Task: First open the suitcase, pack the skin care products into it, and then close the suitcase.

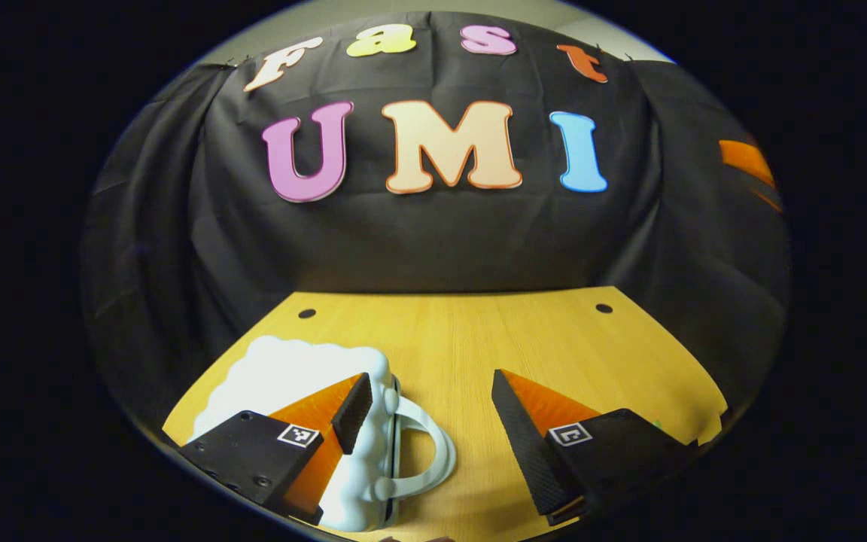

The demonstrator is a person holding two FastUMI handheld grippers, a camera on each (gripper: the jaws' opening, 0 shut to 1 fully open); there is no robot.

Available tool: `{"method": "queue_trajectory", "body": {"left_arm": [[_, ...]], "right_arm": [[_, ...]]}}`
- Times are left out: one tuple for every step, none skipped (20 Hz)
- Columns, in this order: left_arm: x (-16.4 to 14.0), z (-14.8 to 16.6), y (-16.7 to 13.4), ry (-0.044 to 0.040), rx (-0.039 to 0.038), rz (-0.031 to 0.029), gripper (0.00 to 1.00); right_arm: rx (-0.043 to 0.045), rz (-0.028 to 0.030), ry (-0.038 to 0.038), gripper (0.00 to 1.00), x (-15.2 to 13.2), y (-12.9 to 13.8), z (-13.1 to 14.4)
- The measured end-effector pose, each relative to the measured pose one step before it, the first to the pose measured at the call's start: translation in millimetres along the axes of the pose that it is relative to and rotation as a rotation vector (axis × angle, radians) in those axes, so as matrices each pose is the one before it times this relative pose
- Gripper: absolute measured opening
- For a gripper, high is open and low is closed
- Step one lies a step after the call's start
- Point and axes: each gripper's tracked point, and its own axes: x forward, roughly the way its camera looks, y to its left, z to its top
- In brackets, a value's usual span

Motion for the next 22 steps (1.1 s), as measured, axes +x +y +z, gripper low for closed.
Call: {"method": "queue_trajectory", "body": {"left_arm": [[8.05, -9.60, -2.96, 0.03964, -0.01506, -0.01472, 0.95], [6.59, -13.42, -3.04, 0.05035, -0.00355, -0.00208, 0.95], [7.63, -13.53, -0.76, 0.06599, 0.00534, 0.00155, 0.95], [5.59, -9.33, 1.46, 0.04206, 0.00540, -0.00304, 0.95], [6.76, -9.35, -3.57, 0.04538, -0.00001, -0.00388, 0.95], [4.64, -4.99, -4.07, 0.02843, 0.00172, -0.01149, 0.95], [5.11, -4.66, -2.32, 0.02270, -0.00056, -0.00335, 0.95], [5.53, -7.21, -5.18, 0.03659, -0.00538, -0.00631, 0.95], [5.73, -5.24, -4.42, 0.02502, -0.00938, -0.00791, 0.95], [3.95, -5.80, -0.97, 0.02746, -0.01419, 0.00218, 0.94], [5.28, -4.86, -0.45, 0.02480, -0.01166, -0.00075, 0.94], [6.42, -5.87, 2.48, 0.02627, -0.01653, 0.00272, 0.94], [5.69, -5.88, 1.08, 0.02550, -0.01580, 0.00420, 0.94], [6.62, -4.73, 2.89, 0.02462, -0.00956, 0.00654, 0.94], [4.83, -5.21, 2.31, 0.02496, -0.00806, 0.00555, 0.93], [4.44, -4.37, 1.52, 0.01596, -0.00646, -0.00059, 0.87], [0.94, -2.80, 0.64, 0.01425, -0.00259, -0.00120, 0.82], [0.87, -2.14, 5.27, 0.01166, 0.01522, 0.01912, 0.65], [-3.37, 2.47, 4.86, -0.00380, 0.02734, 0.01264, 0.54], [1.00, 1.99, 3.61, -0.00906, 0.01990, 0.00429, 0.31], [-1.78, 1.26, -0.04, -0.00546, 0.00765, -0.00640, 0.21], [-3.85, 1.21, -0.86, 0.00159, 0.00820, -0.00966, 0.11]], "right_arm": [[0.00075, -0.01532, -0.00103, 0.98, 0.20, -2.07, 1.11], [0.00494, -0.01318, -0.00372, 0.98, -0.22, -2.01, 2.47], [0.00189, -0.01222, -0.00487, 0.98, -0.26, -2.86, 1.61], [-0.00478, -0.01200, -0.00183, 0.98, 0.13, -2.02, 0.33], [-0.00664, -0.00737, 0.00614, 0.98, -0.06, -1.76, -2.15], [-0.00797, -0.00039, 0.01188, 0.98, -1.15, 0.51, -0.88], [-0.01388, -0.00103, 0.00383, 0.98, -2.72, -0.24, 0.22], [-0.02131, -0.00786, -0.01129, 0.98, -1.46, -2.08, 5.29], [-0.02025, -0.01031, -0.01825, 0.98, -2.26, -3.39, 6.32], [-0.01415, -0.00491, -0.01814, 0.98, -2.02, -0.49, 6.12], [-0.00919, -0.00051, -0.01437, 0.98, -2.55, 2.98, 3.19], [-0.00838, 0.00103, -0.00865, 0.98, -1.12, 2.92, 2.09], [-0.01239, -0.00462, -0.01168, 0.98, -1.88, -0.37, 1.44], [-0.01351, -0.00013, -0.01266, 0.99, -2.21, 0.12, 3.07], [-0.01567, -0.00124, -0.01010, 0.98, -2.17, 1.24, 1.62], [-0.01501, 0.00249, -0.00682, 0.98, -0.99, 0.57, 0.84], [-0.01209, -0.00017, -0.00352, 0.98, -2.61, -0.05, -1.76], [-0.00964, -0.00188, 0.00531, 0.98, -0.94, -0.39, -1.45], [-0.00865, -0.00155, 0.01265, 0.98, -0.32, -0.57, -5.13], [-0.00616, 0.00076, 0.01408, 0.98, -1.15, 0.48, -5.30], [0.00203, 0.00381, 0.01022, 0.98, -0.40, 1.30, -3.14], [0.00827, 0.00569, 0.00795, 0.99, -0.50, 2.34, -2.73]]}}
